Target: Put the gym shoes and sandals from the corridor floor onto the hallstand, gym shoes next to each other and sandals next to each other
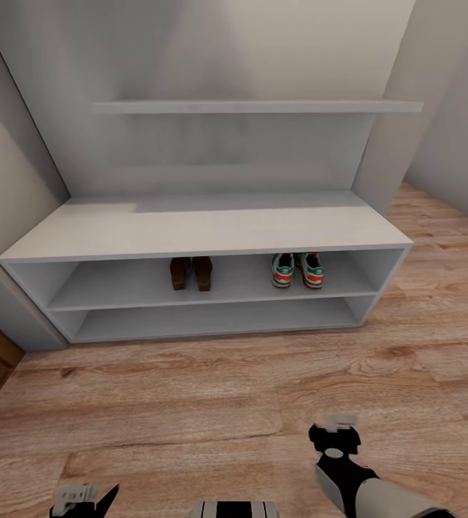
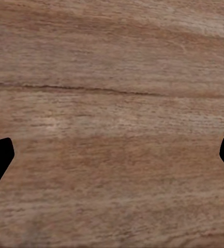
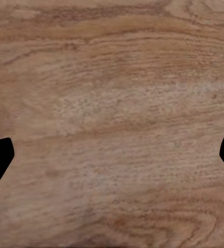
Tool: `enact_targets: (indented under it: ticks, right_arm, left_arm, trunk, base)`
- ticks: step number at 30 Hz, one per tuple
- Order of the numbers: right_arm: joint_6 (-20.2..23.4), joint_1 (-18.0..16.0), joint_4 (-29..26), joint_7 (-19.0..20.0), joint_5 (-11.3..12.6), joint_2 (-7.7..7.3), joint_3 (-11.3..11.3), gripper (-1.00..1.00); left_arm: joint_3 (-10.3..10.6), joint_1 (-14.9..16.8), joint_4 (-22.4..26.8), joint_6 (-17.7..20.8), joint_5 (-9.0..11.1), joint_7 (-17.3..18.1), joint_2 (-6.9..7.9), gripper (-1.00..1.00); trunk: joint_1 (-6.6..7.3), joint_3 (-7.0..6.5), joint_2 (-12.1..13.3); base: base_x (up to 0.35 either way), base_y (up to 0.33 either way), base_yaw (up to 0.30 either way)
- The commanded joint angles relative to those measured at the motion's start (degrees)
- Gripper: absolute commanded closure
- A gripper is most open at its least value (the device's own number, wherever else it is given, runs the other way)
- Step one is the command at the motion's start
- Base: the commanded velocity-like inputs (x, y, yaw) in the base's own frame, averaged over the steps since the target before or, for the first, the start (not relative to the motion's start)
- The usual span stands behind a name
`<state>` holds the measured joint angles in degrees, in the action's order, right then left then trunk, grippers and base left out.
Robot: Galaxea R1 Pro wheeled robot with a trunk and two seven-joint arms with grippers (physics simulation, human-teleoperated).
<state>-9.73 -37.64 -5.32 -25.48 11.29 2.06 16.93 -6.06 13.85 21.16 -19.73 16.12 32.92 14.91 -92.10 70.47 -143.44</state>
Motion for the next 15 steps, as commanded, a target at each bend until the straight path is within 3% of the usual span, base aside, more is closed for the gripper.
enact_targets:
  ticks: [1,2,9,10,15]
  right_arm:
    - [-2.22,0.00,1.47,2.40,0.04,-0.44,0.48,-1.00]
    - [-4.72,0.47,2.63,5.51,-0.43,-1.37,0.47,-1.00]
    - [-9.31,4.03,3.63,10.30,-0.51,-4.19,0.40,-1.00]
    - [-11.85,5.77,3.75,12.11,-0.48,-4.91,0.35,-1.00]
    - [-14.81,7.40,3.80,13.76,-0.48,-5.36,0.32,-1.00]
  left_arm:
    - [-0.21,0.04,-0.27,0.13,0.52,0.51,0.04,-1.00]
    - [-0.24,0.04,-0.42,0.13,0.59,0.50,0.08,-1.00]
    - [-0.33,0.03,-0.63,0.13,0.80,0.42,0.18,-1.00]
    - [-0.34,0.03,-0.66,0.13,0.83,0.38,0.24,-1.00]
    - [-0.35,-0.01,-0.67,0.13,0.84,0.30,0.24,-1.00]
  trunk:
    - [0.01,0.04,-0.02]
    - [0.01,0.04,-0.02]
    - [0.01,0.04,-0.02]
    - [0.01,0.04,-0.02]
    - [0.01,0.04,-0.02]
  base:
    - [-0.002,0.000,0.000]
    - [-0.001,0.000,0.000]
    - [0.000,0.000,0.000]
    - [0.000,0.000,0.000]
    - [0.000,0.000,0.000]
